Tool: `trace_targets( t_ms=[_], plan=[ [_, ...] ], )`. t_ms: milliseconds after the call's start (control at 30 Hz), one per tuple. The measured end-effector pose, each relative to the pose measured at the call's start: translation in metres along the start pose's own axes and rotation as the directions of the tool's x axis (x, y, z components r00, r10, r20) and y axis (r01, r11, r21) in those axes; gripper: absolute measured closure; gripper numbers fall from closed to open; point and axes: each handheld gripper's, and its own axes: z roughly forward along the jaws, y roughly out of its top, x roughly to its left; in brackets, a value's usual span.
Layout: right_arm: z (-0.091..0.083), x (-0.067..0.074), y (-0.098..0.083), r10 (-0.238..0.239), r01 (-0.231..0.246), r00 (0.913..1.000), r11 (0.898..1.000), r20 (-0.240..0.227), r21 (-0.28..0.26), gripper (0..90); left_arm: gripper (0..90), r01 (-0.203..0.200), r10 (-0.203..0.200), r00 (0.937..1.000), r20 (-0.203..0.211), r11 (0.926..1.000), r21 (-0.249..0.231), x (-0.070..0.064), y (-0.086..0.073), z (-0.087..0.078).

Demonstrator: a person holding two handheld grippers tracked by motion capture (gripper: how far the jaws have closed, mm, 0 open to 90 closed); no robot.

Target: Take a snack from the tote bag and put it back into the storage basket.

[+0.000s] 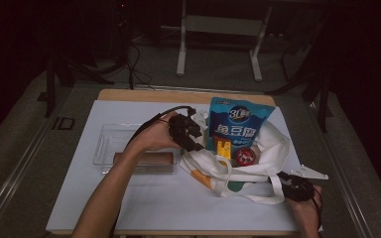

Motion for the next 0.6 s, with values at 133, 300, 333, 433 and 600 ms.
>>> trace_targets(
  t_ms=[133, 300, 333, 433, 600],
  plan=[
    [0.000, 0.000, 0.000, 0.002, -0.002, 1.0000, 1.000, -0.002, 0.000, 50.9, 50.2, 0.002, -0.002, 1.0000, -0.008, 0.9998, -0.019, 0.001, 0.006, 0.006],
    [0.000, 0.000, 0.000, 0.001, -0.001, 1.0000, 1.000, -0.002, -0.005, 50.9, 49.6, 0.000, 0.000, 0.9998, -0.020, 0.9995, -0.030, 0.001, 0.015, 0.014],
    [0.000, -0.001, 0.000, 0.002, -0.002, 1.0000, 1.000, -0.002, -0.006, 50.9, 49.6, 0.000, 0.000, 0.9998, -0.020, 0.9995, -0.030, 0.001, 0.015, 0.014],
    [-0.001, -0.001, 0.000, 0.006, -0.006, 1.0000, 1.000, -0.004, -0.010, 50.7, 48.3, -0.008, 0.008, 0.9999, -0.011, 0.9998, -0.018, -0.001, 0.021, 0.025],
    [-0.001, -0.001, 0.000, 0.007, -0.007, 1.0000, 1.000, -0.006, -0.010, 50.6, 42.0, -0.007, 0.007, 0.9999, 0.008, 0.9999, -0.012, -0.001, 0.026, 0.034]
  ],
)
